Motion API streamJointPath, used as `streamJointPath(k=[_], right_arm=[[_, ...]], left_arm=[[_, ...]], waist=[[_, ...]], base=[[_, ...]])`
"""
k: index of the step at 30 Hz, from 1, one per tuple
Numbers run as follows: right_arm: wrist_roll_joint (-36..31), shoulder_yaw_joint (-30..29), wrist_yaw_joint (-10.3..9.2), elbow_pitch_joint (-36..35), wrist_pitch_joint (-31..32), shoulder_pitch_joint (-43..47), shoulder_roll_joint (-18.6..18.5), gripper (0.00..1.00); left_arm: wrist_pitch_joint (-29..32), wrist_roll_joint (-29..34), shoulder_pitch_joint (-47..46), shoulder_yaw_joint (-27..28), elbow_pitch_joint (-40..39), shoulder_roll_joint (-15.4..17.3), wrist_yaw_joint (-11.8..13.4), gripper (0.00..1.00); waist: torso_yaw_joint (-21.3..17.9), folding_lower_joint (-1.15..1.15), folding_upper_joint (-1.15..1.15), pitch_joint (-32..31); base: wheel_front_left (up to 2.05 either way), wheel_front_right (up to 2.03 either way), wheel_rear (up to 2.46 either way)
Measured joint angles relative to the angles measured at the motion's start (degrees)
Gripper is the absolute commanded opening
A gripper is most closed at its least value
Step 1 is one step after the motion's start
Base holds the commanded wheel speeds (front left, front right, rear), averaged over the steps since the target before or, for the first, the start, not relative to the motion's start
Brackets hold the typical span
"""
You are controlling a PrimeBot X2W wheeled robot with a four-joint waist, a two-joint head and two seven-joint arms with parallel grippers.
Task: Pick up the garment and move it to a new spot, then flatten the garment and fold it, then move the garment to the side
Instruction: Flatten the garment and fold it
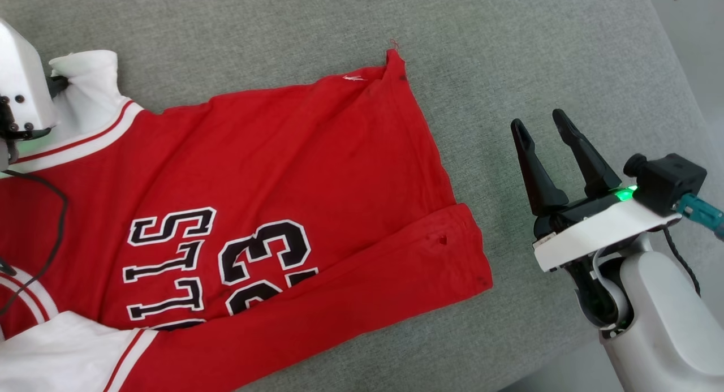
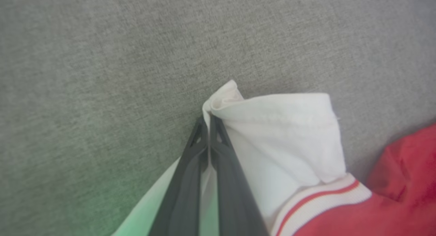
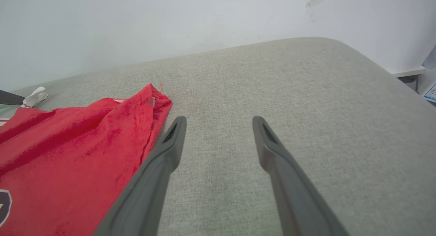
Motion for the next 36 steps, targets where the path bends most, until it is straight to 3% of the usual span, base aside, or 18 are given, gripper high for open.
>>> streamJointPath(k=[5, 13, 21, 27, 30, 31, 32, 33, 36], right_arm=[[4.72, 1.69, 0.00, 0.56, 3.57, -1.86, -1.86, 1.00], [12.50, 5.44, 0.00, 3.90, 18.58, -10.77, -6.58, 1.00], [16.53, 5.20, 0.00, 12.37, 36.61, -19.62, -10.37, 1.00], [16.25, 5.19, 0.00, 20.42, 44.95, -25.81, -10.42, 1.00], [16.41, 5.42, 0.00, 23.84, 48.33, -27.70, -10.20, 1.00], [16.42, 5.55, 0.01, 24.63, 49.40, -28.26, -10.20, 0.39], [16.44, 5.64, 0.00, 25.26, 50.20, -28.65, -10.12, 0.15], [16.53, 5.76, 0.00, 25.90, 50.97, -29.05, -10.02, 0.00], [16.86, 6.23, 0.00, 26.54, 52.13, -29.38, -9.61, 0.00]], left_arm=[[-3.75, 1.94, 0.32, -0.97, 0.10, -1.29, 0.47, 0.00], [-9.68, 4.23, -0.74, -3.04, -0.69, -5.31, -0.79, 0.00], [-14.94, 6.46, -3.44, -5.79, -5.11, -9.62, -3.08, 0.00], [-18.15, 7.82, -3.88, -7.83, -7.39, -11.85, -4.26, 0.00], [-19.07, 7.81, -3.86, -8.21, -7.38, -12.17, -4.56, 0.00], [-19.36, 7.80, -3.83, -8.24, -7.34, -12.27, -4.58, 0.00], [-19.65, 7.77, -3.82, -8.24, -7.32, -12.41, -4.64, 0.00], [-19.86, 7.68, -3.80, -8.27, -7.22, -12.51, -4.80, 0.00], [-20.34, 7.26, -3.39, -8.35, -6.68, -12.61, -5.05, 0.00]], waist=[[1.47, 0.01, 0.00, -1.00], [6.74, 0.00, 0.00, -3.09], [14.88, 0.00, 0.00, -3.78], [21.55, 0.00, 0.00, -2.48], [22.85, 0.00, 0.00, -2.06], [23.13, -0.01, 0.00, -2.01], [23.34, -0.01, 0.00, -2.01], [23.48, -0.01, 0.00, -2.06], [23.52, -0.01, 0.00, -2.31]], base=[[0.00, 0.00, 0.00], [0.00, 0.00, 0.00], [0.00, 0.00, 0.00], [0.00, 0.00, 0.00], [0.00, 0.00, 0.00], [0.00, 0.00, 0.00], [0.00, 0.00, 0.00], [0.00, 0.00, 0.00], [0.00, 0.00, 0.00]])
